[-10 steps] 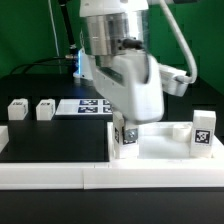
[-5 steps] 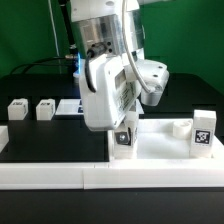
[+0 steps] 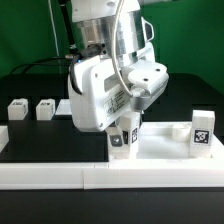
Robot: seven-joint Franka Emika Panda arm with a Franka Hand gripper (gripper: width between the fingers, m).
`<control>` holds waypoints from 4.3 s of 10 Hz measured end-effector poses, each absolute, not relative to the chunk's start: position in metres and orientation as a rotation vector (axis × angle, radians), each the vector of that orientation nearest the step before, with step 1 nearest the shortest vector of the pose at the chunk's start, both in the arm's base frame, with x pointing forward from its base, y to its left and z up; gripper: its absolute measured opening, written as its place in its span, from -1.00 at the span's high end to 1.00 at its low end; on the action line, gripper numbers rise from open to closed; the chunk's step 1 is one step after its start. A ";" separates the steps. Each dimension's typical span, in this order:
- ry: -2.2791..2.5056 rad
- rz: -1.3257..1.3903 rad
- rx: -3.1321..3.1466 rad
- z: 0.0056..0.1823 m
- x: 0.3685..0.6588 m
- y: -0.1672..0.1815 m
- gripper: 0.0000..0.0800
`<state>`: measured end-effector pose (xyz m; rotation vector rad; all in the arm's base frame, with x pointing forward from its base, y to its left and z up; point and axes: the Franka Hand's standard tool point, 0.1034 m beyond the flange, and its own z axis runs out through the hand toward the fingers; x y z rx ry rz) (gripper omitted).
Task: Assemble square table
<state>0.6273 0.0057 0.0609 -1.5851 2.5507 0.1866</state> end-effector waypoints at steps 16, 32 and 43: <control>1.141 0.022 -2.818 0.060 0.624 0.006 0.29; 2.616 0.122 -1.534 0.059 0.625 0.005 -0.16; 2.517 0.170 -1.594 0.112 0.606 0.048 -0.62</control>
Offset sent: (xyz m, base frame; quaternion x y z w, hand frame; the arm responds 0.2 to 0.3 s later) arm -0.0069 0.0063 0.0083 0.0071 0.0140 -0.4331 0.9012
